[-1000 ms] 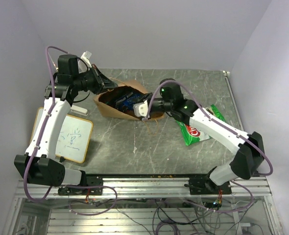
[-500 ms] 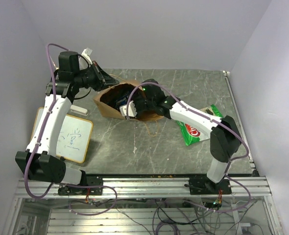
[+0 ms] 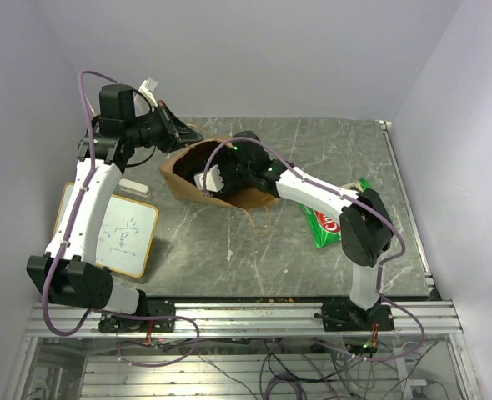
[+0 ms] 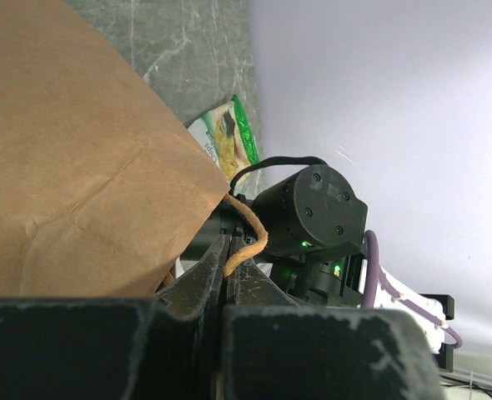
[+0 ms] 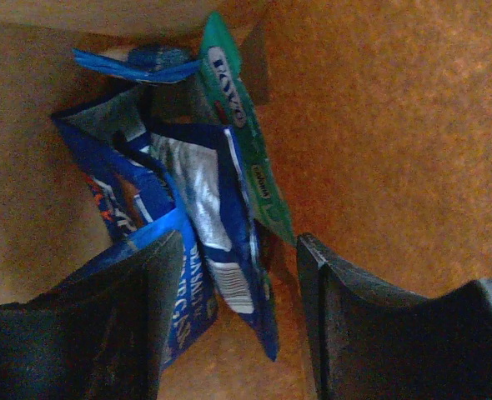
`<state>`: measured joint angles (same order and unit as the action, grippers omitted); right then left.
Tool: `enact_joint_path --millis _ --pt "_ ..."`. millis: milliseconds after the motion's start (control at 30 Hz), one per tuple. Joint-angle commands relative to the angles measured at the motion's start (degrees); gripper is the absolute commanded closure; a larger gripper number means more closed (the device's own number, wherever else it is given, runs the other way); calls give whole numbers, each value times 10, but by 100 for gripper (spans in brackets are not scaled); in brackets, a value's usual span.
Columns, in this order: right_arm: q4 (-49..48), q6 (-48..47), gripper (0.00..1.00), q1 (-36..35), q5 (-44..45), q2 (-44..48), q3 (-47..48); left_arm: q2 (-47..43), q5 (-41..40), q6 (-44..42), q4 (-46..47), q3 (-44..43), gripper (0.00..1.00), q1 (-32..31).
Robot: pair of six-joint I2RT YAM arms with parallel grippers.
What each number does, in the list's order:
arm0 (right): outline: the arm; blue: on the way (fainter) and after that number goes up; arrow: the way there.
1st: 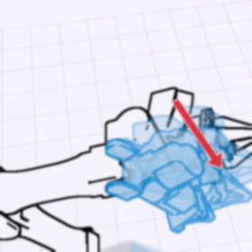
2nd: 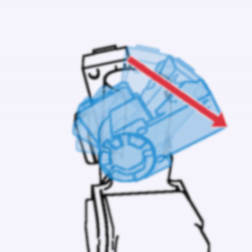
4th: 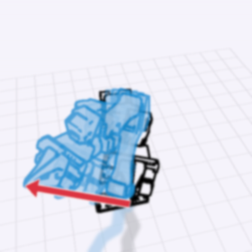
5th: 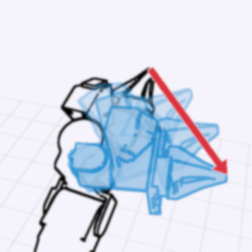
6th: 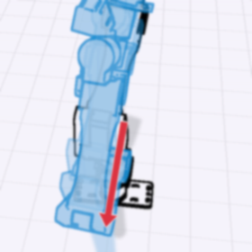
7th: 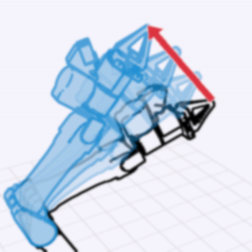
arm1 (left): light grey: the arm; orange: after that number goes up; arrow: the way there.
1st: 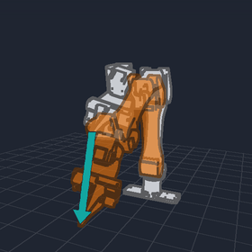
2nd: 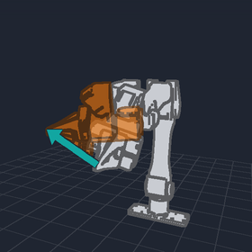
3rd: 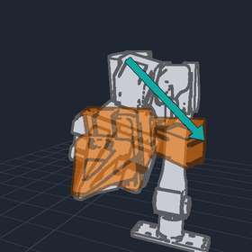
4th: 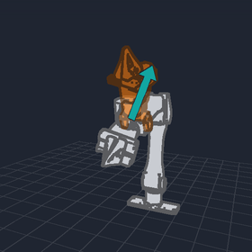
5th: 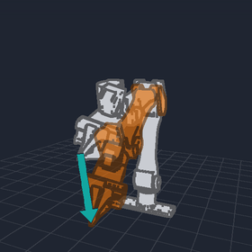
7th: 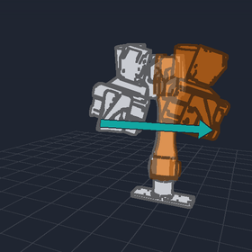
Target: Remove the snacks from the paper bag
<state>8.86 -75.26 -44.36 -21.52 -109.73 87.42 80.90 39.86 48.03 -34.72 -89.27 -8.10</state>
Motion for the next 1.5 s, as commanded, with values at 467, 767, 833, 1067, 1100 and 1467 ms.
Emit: enact_joint_path --millis 467,767,833,1067,1100,1467 --pt "20 2 79 0 27 -98 89 8 20 -28 -16 -26 93 -3" --pt "-19 55 100 6 -7 -16 44 7 10 -32 -21 -23 93 -2" --pt "-25 72 100 6 -15 5 33 5 7 -32 -20 -20 93 -2" --pt "-37 129 100 6 -38 77 -14 6 4 -28 -15 -23 93 2" --pt "-36 136 100 6 -39 86 -19 8 4 -27 -15 -26 93 3" --pt "5 198 100 7 -51 181 -25 14 -5 -24 -23 -44 93 17"
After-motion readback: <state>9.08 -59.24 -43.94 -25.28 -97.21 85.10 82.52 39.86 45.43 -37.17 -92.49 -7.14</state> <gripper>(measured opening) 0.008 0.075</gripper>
